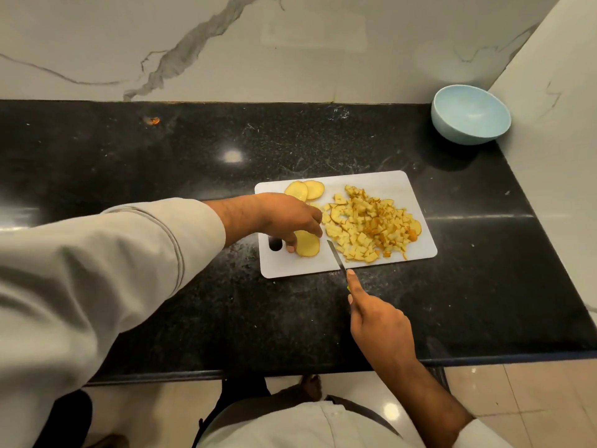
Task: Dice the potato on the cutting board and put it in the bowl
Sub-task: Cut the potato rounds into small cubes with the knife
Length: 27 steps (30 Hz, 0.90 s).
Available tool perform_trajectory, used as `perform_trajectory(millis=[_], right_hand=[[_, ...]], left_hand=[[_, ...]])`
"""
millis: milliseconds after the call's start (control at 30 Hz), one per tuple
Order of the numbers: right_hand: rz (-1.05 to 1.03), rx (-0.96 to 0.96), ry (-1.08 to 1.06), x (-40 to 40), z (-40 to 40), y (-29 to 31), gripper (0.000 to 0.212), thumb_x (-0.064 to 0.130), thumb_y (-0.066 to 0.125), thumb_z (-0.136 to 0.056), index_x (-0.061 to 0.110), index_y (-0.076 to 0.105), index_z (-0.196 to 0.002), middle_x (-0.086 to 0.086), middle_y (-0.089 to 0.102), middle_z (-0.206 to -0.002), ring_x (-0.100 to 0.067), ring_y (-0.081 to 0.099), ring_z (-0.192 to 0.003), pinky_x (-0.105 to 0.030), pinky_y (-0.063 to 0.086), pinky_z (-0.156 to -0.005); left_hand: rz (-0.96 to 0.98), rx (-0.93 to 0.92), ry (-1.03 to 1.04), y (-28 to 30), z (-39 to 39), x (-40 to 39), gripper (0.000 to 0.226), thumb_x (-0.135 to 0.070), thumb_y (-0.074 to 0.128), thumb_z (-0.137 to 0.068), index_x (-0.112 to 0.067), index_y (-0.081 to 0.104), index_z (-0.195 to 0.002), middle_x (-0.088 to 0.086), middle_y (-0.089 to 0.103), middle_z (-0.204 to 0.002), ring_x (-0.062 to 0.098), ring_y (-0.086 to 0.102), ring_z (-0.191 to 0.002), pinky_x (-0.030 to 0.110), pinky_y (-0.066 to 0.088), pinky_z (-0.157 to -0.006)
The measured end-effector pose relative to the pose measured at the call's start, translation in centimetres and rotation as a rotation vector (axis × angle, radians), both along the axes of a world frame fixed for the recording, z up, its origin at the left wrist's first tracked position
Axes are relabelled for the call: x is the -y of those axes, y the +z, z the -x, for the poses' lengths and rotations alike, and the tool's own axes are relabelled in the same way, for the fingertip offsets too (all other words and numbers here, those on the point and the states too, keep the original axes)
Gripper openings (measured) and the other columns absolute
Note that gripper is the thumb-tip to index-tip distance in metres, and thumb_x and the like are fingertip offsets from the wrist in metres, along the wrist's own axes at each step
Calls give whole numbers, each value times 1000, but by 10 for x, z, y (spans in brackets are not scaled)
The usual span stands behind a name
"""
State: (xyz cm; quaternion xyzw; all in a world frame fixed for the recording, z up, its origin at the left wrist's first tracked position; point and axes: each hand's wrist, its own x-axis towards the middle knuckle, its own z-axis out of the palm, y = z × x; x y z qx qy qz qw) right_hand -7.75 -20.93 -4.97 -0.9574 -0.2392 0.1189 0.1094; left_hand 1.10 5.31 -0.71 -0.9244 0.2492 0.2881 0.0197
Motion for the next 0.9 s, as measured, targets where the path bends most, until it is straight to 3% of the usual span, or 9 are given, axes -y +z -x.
perform_trajectory(millis=[100,200,367,500,600,667,733,800,900], right_hand=[[3,-8,-3,-3,-3,0,55,32,36,-102,34,13,-152,5,55,-73,-12,55,-62,-29,52,-58],[6,-6,4,-8,-6,0,57,30,37,-102,35,12,-152,5,54,-71,-13,55,-60,-31,52,-57],[1,-15,-4,-17,-9,0,57,31,35,-102,37,8,-152,7,50,-71,-14,55,-64,-31,50,-61],[-4,-50,-14,-19,-8,-1,56,31,34,-103,36,10,-152,7,51,-73,-13,55,-66,-31,50,-65],[-23,-88,-36,-18,-5,0,55,30,34,-103,35,10,-152,8,50,-73,-11,54,-67,-31,51,-68],[-32,-97,-61,-16,-2,1,55,30,34,-103,35,12,-152,9,50,-73,-11,55,-67,-31,50,-66],[-19,-109,-75,-12,2,1,54,31,33,-103,36,12,-152,8,51,-75,-11,57,-70,-31,53,-68],[6,-110,-64,-10,8,1,55,32,33,-103,36,9,-152,8,51,-74,-10,57,-68,-30,53,-67],[35,-106,-44,-9,12,1,56,33,32,-102,37,6,-152,9,49,-73,-8,53,-65,-27,51,-63]], left_hand=[[66,29,191,0,13,4,60,-32,71,-82,-26,49,-137,-6,46,-129,12,49,-96,30,38,-73],[125,131,501,-9,36,16,60,-43,75,-75,-21,57,-127,-1,52,-117,22,56,-103,31,43,-73],[287,267,1024,-27,68,47,51,-36,77,-74,-13,61,-116,6,53,-114,27,57,-103,33,45,-79],[397,326,1163,-35,76,57,52,-34,76,-76,-17,60,-122,5,51,-119,26,55,-108,31,42,-80],[498,276,1212,-35,80,52,78,-28,83,-70,-25,47,-140,3,49,-131,25,49,-121,33,41,-97],[586,271,1272,-36,87,47,86,-16,85,-68,-27,44,-142,3,51,-131,23,52,-119,37,43,-102],[646,281,1323,-39,94,44,84,-6,81,-69,-27,45,-142,4,59,-117,18,58,-104,35,47,-97],[680,278,1353,-40,98,42,77,-3,77,-73,-27,47,-140,0,64,-91,12,60,-85,30,50,-89],[737,265,1397,-40,96,42,69,1,73,-76,-26,53,-136,-3,65,-73,11,65,-78,32,53,-90]])
